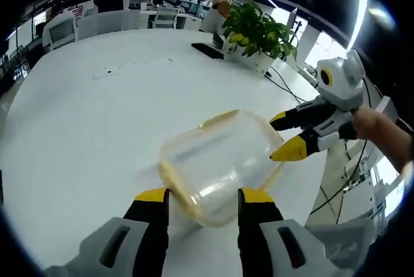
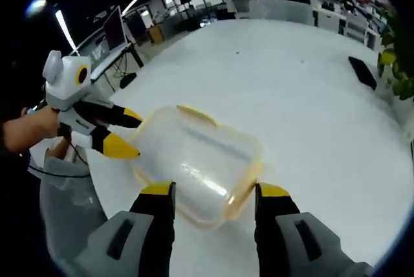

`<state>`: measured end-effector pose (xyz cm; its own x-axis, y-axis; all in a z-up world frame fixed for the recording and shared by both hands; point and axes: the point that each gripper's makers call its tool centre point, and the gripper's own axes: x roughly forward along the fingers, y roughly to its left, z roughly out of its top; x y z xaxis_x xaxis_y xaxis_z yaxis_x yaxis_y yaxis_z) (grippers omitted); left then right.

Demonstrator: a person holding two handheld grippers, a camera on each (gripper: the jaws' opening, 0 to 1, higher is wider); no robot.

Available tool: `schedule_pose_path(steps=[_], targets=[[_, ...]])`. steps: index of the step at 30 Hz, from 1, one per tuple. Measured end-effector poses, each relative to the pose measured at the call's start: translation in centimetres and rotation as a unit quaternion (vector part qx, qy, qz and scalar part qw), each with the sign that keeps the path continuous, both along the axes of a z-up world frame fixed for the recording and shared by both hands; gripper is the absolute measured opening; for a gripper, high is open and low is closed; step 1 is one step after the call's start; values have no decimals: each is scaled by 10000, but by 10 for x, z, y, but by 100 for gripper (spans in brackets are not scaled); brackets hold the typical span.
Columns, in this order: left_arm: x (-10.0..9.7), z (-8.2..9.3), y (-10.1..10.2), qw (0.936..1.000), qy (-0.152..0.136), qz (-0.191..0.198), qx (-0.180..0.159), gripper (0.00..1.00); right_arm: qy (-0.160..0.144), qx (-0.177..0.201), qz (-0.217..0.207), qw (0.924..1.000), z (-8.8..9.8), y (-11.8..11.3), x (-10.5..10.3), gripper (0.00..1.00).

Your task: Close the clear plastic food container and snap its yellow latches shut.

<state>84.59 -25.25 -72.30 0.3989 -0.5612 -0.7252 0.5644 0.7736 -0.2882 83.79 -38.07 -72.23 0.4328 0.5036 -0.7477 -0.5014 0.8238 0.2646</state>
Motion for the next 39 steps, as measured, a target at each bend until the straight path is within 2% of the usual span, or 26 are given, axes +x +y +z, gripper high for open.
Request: schedule_pose_path(steps=[9, 10, 11, 13, 14, 26, 39], targets=[[0, -1, -2, 9999, 87, 31, -79, 36, 157, 225, -306, 9992, -4, 3, 3, 46], [-1, -1, -3, 9998, 162, 42, -95, 34, 152, 225, -311, 9991, -4, 4, 2, 46], [-4, -4, -1, 9989, 372, 220, -201, 35, 153, 205, -303, 9992, -5, 3, 1, 46], [-2, -8, 1, 9991, 317, 120, -247, 35, 182, 407, -281, 9986, -4, 9, -1, 44], [-1, -7, -1, 9991, 312, 132, -257, 35, 188, 410, -458, 9979, -7, 7, 0, 44], [0, -4, -4, 9994, 286, 98, -184, 35, 258, 320, -439, 9982, -5, 6, 1, 45], [-3, -4, 10, 9993, 323, 22, -164, 35, 315, 295, -535, 9976, -5, 21, -8, 45]])
